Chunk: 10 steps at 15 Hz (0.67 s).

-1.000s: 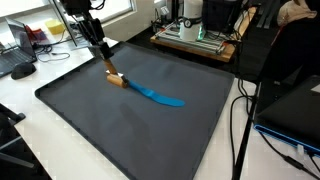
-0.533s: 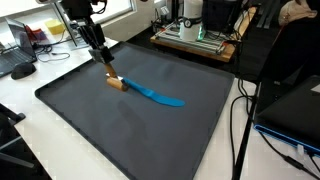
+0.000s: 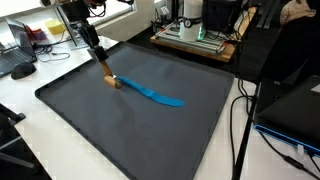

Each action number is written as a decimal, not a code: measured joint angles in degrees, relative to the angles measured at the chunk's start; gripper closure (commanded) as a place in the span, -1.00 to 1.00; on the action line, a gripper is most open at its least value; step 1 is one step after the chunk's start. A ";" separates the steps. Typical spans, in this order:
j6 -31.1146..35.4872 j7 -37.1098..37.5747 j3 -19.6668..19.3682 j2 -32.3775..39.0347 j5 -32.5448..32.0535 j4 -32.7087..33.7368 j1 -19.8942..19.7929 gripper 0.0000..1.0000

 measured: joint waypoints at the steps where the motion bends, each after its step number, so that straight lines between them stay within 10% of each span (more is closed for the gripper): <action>1: 0.41 -1.05 -0.15 -0.26 1.21 -0.48 -0.86 0.57; 10: 7.39 -13.81 -1.18 -8.05 7.89 -10.31 -3.83 0.57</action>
